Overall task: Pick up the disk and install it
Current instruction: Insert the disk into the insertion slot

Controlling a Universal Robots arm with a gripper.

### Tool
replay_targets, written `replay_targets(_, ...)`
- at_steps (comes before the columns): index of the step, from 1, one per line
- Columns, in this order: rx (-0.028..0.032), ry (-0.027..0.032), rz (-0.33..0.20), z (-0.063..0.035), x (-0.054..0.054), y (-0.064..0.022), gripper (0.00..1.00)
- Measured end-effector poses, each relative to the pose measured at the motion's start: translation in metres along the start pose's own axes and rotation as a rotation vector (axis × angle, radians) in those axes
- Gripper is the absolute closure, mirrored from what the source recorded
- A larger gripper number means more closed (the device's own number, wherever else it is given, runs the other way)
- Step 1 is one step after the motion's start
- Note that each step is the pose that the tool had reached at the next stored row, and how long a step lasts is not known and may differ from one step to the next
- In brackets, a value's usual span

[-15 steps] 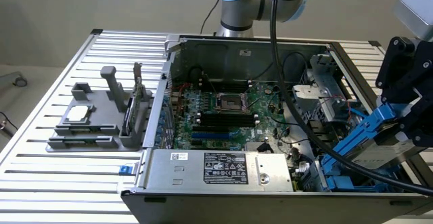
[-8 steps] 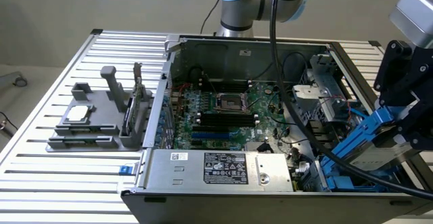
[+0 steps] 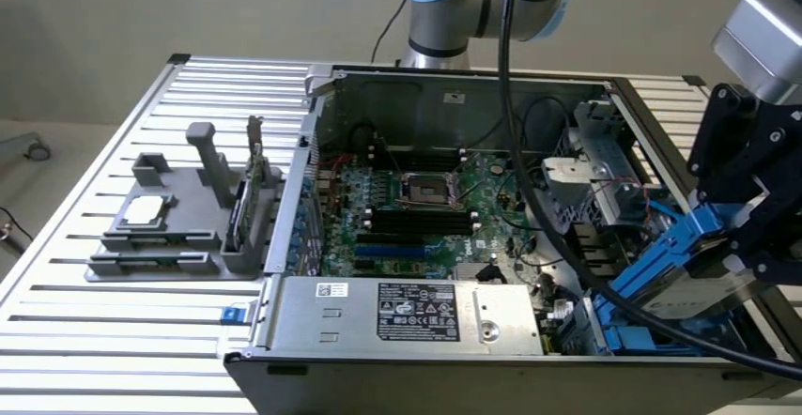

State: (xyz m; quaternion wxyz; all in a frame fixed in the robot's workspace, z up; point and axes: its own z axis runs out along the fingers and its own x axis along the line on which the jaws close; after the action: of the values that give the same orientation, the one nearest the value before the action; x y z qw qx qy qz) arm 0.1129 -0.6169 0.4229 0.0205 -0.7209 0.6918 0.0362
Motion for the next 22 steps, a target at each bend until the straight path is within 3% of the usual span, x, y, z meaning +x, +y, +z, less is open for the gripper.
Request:
replay_targets(5, -0.0001, 0.0001, -0.001, 0.0022, 0.000, 0.0004, 0.66)
replay_targets(6, -0.0001, 0.0003, -0.001, 0.0023, 0.000, 0.0005, 0.60)
replay_targets(8, -0.0001, 0.0000, -0.001, 0.0030, 0.001, 0.0006, 0.60)
replay_targets(9, -0.0001, -0.0001, -0.001, 0.0033, 0.001, 0.0006, 0.53)
replay_targets(17, -0.0001, -0.0003, -0.002, 0.0077, 0.002, 0.0008, 0.53)
replay_targets(22, -0.0004, -0.0032, -0.007, 0.0154, 0.005, 0.0007, 0.53)
